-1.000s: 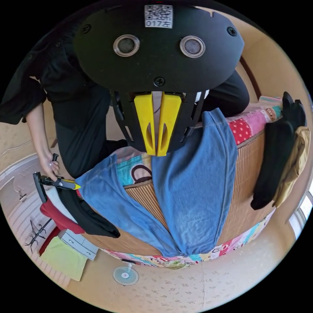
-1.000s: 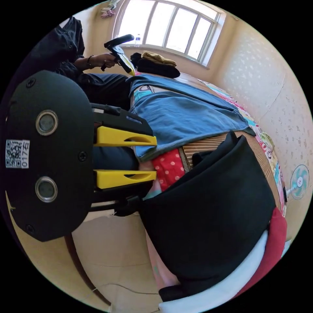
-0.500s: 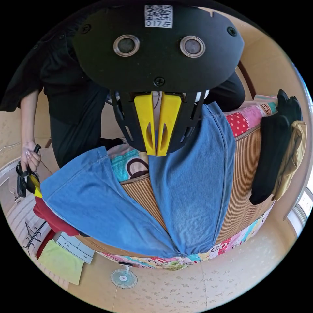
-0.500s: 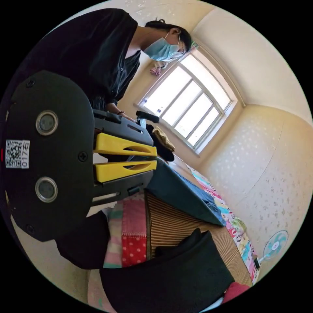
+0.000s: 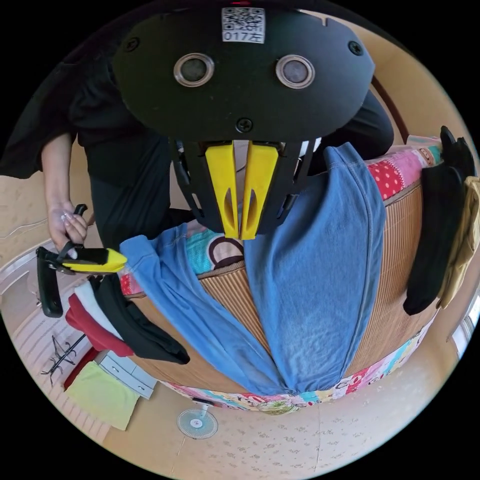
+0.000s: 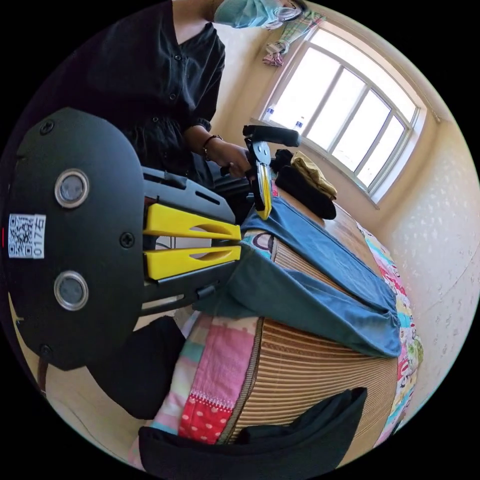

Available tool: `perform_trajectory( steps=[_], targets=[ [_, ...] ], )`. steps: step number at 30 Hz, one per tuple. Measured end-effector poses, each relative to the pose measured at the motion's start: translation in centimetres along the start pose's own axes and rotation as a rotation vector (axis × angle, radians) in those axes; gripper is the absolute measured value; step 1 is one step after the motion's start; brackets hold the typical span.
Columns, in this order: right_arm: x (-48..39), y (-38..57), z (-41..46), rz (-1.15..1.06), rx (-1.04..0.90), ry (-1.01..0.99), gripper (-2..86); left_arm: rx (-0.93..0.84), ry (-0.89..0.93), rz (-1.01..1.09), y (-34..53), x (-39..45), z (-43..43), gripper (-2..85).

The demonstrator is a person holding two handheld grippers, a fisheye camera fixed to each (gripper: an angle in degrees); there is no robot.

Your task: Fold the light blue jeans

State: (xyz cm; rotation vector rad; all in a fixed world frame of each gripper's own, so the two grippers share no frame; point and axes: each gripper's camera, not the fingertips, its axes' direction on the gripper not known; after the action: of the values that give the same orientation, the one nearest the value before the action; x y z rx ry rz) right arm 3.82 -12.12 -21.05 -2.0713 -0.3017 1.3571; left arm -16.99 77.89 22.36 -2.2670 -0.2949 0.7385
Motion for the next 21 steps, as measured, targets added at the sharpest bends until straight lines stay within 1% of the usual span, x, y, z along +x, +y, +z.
perform_trajectory(
  steps=[3, 5, 6, 8, 10, 11, 12, 14, 16, 18, 21],
  targets=[
    [-1.2, -1.9, 2.3, -0.04, -0.056, 0.012, 2.5, 0.072, 0.133, -0.012, -0.1, -0.9, -0.5, 2.0],
    [-1.9, -2.8, 3.5, -0.063, -0.076, 0.019, 2.4, 0.134, 0.3, -0.014, -0.1, -2.2, -0.6, 7.9],
    [-2.2, -3.4, 4.4, -0.073, -0.089, 0.021, 2.3, 0.15, 0.348, -0.014, 0.0, -2.6, -0.6, 9.4],
    [-2.7, -4.2, 5.7, -0.085, -0.112, 0.017, 2.1, 0.195, 0.532, -0.018, 0.0, -4.3, -0.1, 13.7],
    [-3.1, -4.9, 6.9, -0.104, -0.135, -0.005, 1.7, 0.197, 0.636, -0.024, -0.1, -5.4, 0.8, 14.5],
    [-3.4, -5.3, 7.6, -0.141, -0.153, -0.065, 1.3, 0.179, 0.657, -0.035, -0.3, -5.8, 1.4, 14.6],
    [-3.6, -5.6, 8.2, -0.172, -0.167, -0.155, 0.9, 0.167, 0.653, -0.038, -0.3, -5.9, 1.7, 14.2],
    [-3.5, -6.1, 8.8, -0.17, -0.169, -0.227, 0.6, 0.098, 0.583, -0.05, -0.8, -6.0, 2.9, 12.0],
    [-3.0, -6.5, 9.5, -0.141, -0.213, -0.174, 0.5, 0.075, 0.565, -0.04, -0.9, -6.2, 3.8, 9.6],
    [-2.3, -6.7, 9.7, -0.133, -0.257, -0.081, 0.5, 0.054, 0.512, -0.054, -0.8, -6.5, 4.6, 8.6],
    [-1.0, -6.7, 8.9, -0.07, -0.248, -0.001, 0.5, 0.135, 0.424, -0.04, 0.4, -7.1, 4.4, 8.9]
  ],
)
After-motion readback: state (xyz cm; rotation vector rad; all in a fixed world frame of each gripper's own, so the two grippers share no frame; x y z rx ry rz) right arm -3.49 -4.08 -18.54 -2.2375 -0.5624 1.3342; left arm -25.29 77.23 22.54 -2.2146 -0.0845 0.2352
